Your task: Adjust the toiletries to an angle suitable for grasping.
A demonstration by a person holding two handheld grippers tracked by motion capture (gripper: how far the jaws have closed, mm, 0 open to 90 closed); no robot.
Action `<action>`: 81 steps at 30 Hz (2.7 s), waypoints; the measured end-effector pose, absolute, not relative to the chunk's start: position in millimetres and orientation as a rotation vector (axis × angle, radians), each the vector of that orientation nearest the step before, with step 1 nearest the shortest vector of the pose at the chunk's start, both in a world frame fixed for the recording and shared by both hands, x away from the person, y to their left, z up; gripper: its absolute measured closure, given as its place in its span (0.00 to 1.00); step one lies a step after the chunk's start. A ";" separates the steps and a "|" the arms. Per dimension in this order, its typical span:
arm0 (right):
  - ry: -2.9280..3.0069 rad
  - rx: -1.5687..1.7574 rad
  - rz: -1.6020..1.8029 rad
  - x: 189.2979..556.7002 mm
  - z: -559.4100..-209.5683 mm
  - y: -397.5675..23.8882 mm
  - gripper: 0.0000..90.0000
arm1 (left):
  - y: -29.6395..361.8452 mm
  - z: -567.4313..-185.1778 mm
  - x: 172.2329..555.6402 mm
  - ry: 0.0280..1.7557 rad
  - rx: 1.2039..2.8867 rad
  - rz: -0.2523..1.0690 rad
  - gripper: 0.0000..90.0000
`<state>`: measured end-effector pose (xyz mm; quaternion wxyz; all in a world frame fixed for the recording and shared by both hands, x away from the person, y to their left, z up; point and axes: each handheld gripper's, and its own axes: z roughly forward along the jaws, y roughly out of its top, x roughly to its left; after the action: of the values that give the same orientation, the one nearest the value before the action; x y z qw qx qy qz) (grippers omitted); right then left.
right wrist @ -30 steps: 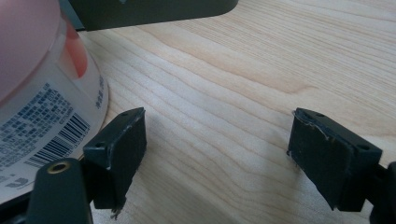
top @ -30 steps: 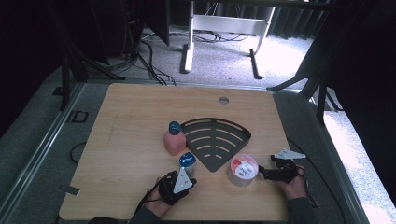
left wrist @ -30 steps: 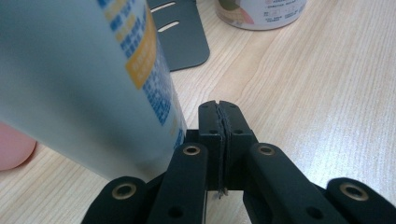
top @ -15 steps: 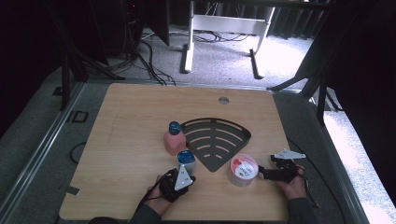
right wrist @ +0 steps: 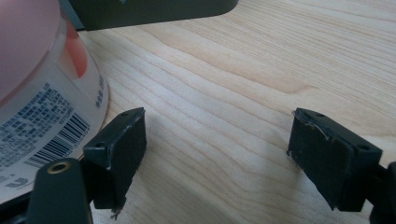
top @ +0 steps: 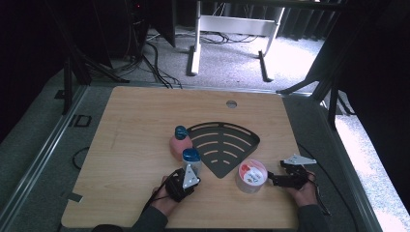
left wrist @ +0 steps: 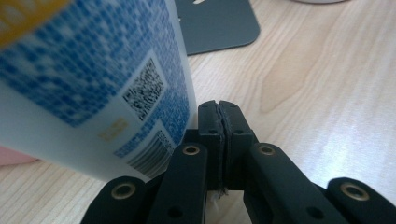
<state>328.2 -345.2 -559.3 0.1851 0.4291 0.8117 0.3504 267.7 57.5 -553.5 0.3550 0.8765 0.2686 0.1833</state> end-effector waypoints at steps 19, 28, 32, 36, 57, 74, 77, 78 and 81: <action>2.287 1.209 0.987 328.2 -559.3 -345.1 0.21 | 57.8 -555.1 295.9 0.803 2.248 0.441 0.98; 2.277 1.216 0.989 327.5 -559.0 -345.2 0.26 | 60.0 -555.8 308.4 0.877 2.212 0.418 0.99; 2.253 1.231 0.992 326.7 -558.6 -346.0 0.33 | 62.2 -556.1 312.1 0.900 2.198 0.407 0.99; 2.220 1.273 0.972 326.4 -557.1 -345.7 0.41 | 65.8 -556.5 312.6 0.902 2.190 0.396 0.99; 2.165 1.137 1.200 309.8 -526.1 -332.8 1.00 | 70.0 -544.1 302.8 0.810 2.161 0.355 0.85; 2.275 1.031 1.232 306.2 -520.8 -320.2 1.00 | 63.8 -543.0 298.5 0.777 2.173 0.350 0.82; 2.303 1.002 1.267 305.2 -521.9 -319.1 1.00 | 61.5 -541.8 296.7 0.753 2.173 0.346 0.82; 2.310 0.995 1.275 304.8 -522.3 -318.7 1.00 | 58.9 -540.5 294.6 0.732 2.172 0.341 0.82; 2.324 0.981 1.290 303.3 -523.1 -317.4 1.00 | 55.8 -539.0 292.1 0.708 2.179 0.337 0.82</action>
<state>303.3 -317.4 -523.1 0.1535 0.3423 0.8104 0.4500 292.1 55.8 -539.0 0.4014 0.8618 0.2801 0.1334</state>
